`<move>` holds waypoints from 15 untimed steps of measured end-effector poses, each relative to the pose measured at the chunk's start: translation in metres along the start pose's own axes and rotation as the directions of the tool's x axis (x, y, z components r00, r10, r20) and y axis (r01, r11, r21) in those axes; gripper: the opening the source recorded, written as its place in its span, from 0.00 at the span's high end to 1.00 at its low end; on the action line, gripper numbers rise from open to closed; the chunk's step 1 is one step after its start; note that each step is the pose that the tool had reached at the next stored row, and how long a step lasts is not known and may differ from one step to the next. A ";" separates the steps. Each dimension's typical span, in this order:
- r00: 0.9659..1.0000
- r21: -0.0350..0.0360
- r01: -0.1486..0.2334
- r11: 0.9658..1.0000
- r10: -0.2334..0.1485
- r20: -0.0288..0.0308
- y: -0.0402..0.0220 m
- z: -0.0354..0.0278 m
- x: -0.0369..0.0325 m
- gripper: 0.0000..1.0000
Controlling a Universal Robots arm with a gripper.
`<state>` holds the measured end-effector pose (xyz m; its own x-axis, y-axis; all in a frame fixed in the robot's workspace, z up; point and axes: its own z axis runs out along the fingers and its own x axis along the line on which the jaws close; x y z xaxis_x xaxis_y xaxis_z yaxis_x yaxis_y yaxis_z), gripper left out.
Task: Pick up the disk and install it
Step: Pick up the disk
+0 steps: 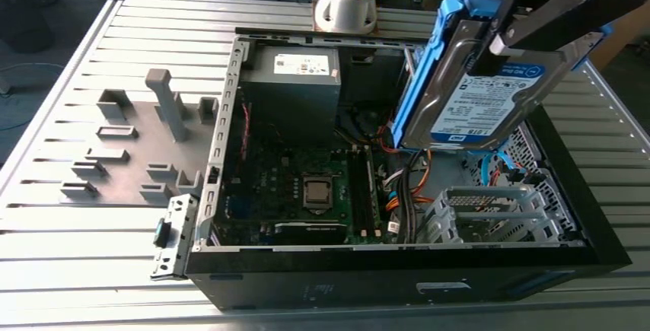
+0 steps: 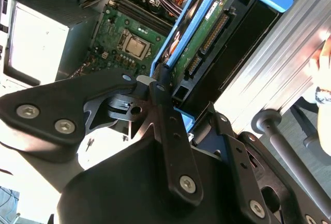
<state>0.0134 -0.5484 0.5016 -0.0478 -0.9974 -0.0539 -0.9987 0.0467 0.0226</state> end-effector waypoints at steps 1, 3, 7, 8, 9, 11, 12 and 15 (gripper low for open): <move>1.000 0.000 0.000 1.000 0.000 0.000 -0.0005 0.0000 0.0000 0.64; 1.000 0.000 0.000 1.000 0.000 0.000 -0.0016 0.0000 -0.0001 0.64; 1.000 0.000 0.000 1.000 0.000 0.000 -0.0037 -0.0001 -0.0002 0.64; 1.000 0.000 0.000 1.000 0.000 0.000 -0.0042 -0.0001 -0.0002 0.64; 1.000 0.000 0.000 1.000 0.000 0.000 -0.0048 -0.0001 -0.0002 0.64; 1.000 0.000 0.000 1.000 0.000 0.000 -0.0057 -0.0001 -0.0003 0.64; 1.000 0.000 0.000 1.000 0.000 0.000 -0.0063 -0.0001 -0.0003 0.64; 1.000 0.000 0.000 1.000 0.000 0.000 -0.0080 -0.0001 -0.0004 0.64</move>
<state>0.0214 -0.5484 0.5016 -0.0478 -0.9974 -0.0539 -0.9987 0.0467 0.0226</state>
